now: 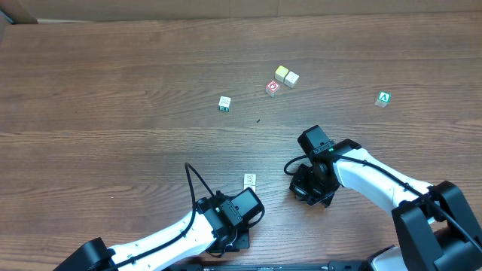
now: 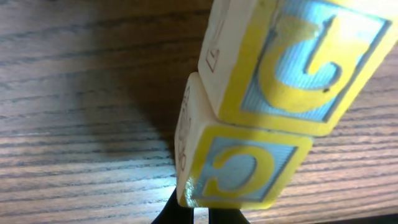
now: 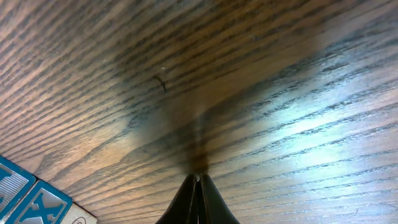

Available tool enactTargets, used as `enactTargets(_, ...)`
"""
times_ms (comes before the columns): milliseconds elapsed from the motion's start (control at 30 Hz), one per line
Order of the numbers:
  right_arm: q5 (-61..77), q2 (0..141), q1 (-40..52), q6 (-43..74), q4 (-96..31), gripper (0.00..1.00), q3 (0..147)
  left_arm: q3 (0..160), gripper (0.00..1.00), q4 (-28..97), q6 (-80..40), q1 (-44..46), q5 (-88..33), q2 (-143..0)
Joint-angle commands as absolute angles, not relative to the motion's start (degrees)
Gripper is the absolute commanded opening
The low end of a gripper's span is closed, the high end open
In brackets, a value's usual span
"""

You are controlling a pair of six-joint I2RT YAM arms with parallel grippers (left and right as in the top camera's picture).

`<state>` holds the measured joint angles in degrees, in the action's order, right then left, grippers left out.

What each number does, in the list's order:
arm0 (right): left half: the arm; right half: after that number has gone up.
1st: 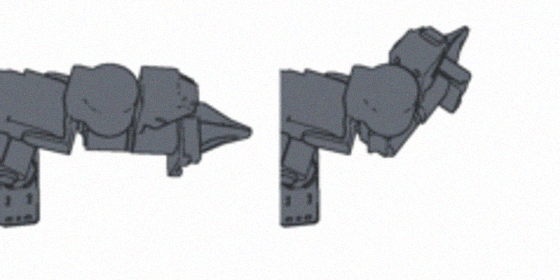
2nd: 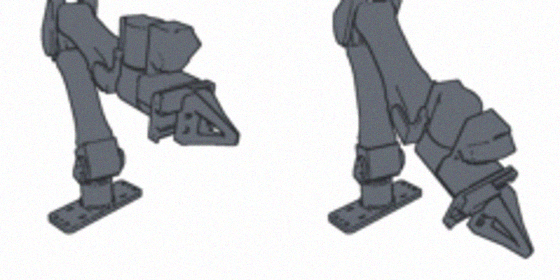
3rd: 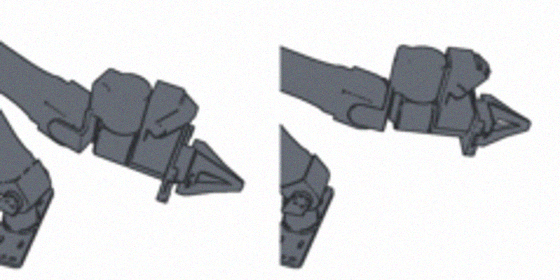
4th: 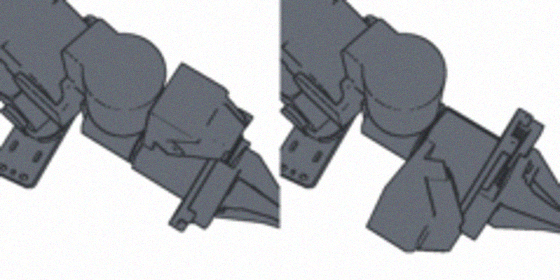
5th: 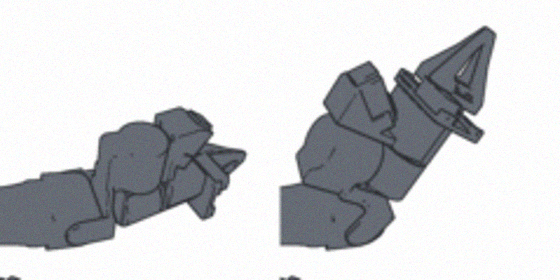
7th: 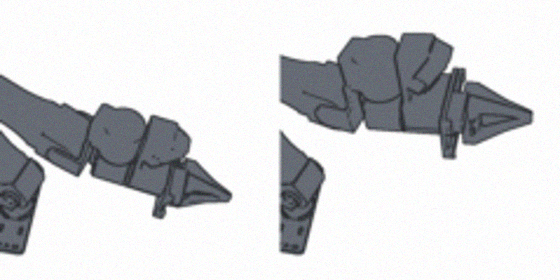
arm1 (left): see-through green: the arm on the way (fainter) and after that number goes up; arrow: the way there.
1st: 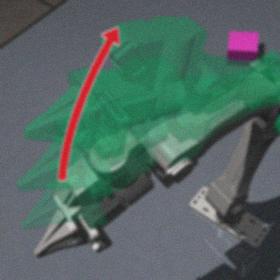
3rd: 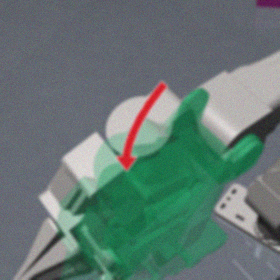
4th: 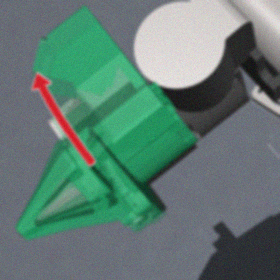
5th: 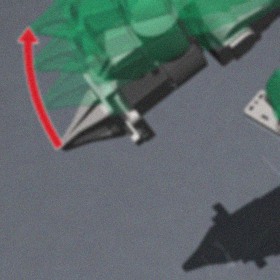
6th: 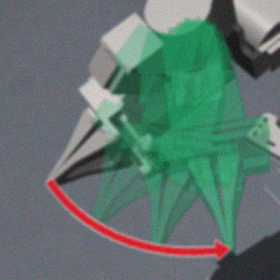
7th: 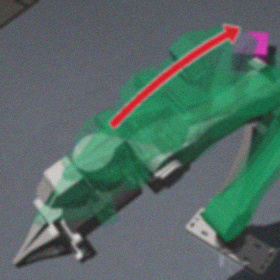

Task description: Flip 5 blocks

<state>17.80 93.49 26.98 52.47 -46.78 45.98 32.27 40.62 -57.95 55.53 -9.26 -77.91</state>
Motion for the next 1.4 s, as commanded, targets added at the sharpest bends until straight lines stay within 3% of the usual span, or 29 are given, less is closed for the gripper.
enactTargets(0, 18.2, 93.3, 26.7, 52.5, -46.9, 0.04, 47.0, 32.1, 0.04, 40.8, -54.5, 55.9, -11.2, -78.2)
enactTargets(467, 18.3, 93.3, 26.7, 52.5, -46.9, 0.04, 47.0, 36.7, 0.04, 51.2, -52.0, 55.9, -7.6, -65.8)
enactTargets(633, 19.2, 93.3, 26.7, 52.3, -46.6, 0.04, 47.0, 36.6, 0.04, 53.4, -58.6, 55.9, -0.4, -65.3)
enactTargets(1000, 19.9, 93.3, 26.8, 50.5, -45.8, 0.04, 47.0, 36.5, 0.04, 47.6, -59.3, 55.4, 3.6, -69.5)
enactTargets(1367, 20.1, 93.3, 26.9, 49.0, -45.7, 0.04, 47.0, 36.5, 0.04, 44.5, -62.3, 48.1, 4.5, -73.1)
